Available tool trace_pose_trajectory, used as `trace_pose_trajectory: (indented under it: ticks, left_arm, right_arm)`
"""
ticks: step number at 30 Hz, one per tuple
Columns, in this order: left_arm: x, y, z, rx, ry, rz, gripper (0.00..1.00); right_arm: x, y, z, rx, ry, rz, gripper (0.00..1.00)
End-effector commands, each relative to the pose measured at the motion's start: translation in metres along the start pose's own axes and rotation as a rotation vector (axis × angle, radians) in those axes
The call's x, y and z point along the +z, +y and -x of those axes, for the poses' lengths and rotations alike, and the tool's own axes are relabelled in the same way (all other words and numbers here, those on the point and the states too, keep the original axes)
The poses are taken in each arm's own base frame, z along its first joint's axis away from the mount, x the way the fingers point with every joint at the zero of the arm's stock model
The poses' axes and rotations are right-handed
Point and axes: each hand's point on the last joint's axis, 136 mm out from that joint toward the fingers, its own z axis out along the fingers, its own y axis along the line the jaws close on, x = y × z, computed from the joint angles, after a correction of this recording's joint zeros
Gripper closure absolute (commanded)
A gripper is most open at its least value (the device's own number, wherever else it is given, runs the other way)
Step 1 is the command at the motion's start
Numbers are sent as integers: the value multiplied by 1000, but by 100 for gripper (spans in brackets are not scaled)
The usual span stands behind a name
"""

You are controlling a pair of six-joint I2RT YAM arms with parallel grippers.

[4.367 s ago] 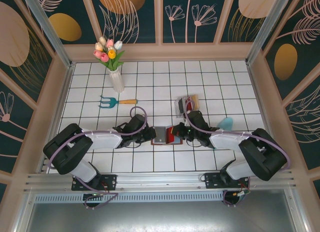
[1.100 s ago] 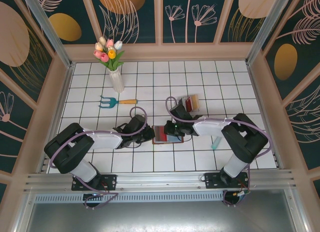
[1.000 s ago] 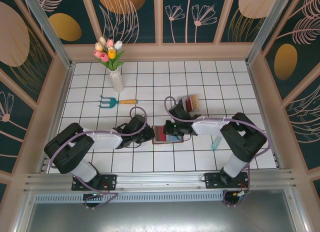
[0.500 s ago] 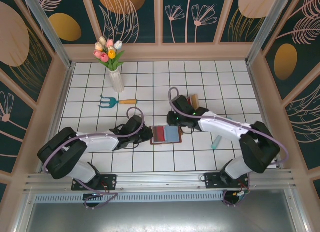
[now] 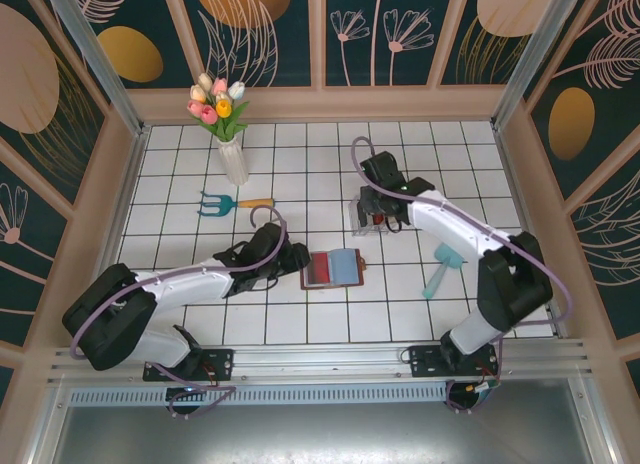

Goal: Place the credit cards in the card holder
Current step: Pick up the credit card from the storage box.

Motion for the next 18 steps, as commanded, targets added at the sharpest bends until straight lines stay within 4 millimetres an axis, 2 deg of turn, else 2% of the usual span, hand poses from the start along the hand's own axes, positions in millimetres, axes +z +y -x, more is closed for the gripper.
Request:
trace_pose_trajectory:
  ticks: [1, 9, 14, 18]
  left_arm:
    - [-2, -20, 16, 31, -45, -25, 54]
    - [8, -40, 26, 25, -58, -70, 47]
    - [10, -40, 26, 24, -56, -63, 46]
    - [9, -36, 26, 15, -61, -54, 46]
  right_arm:
    - [13, 1, -6, -87, 63, -44, 66]
    - [47, 9, -11, -169, 120, -125, 63]
    - [60, 10, -16, -229, 134, -208, 62]
    - [69, -1, -21, -257, 140, -315, 61]
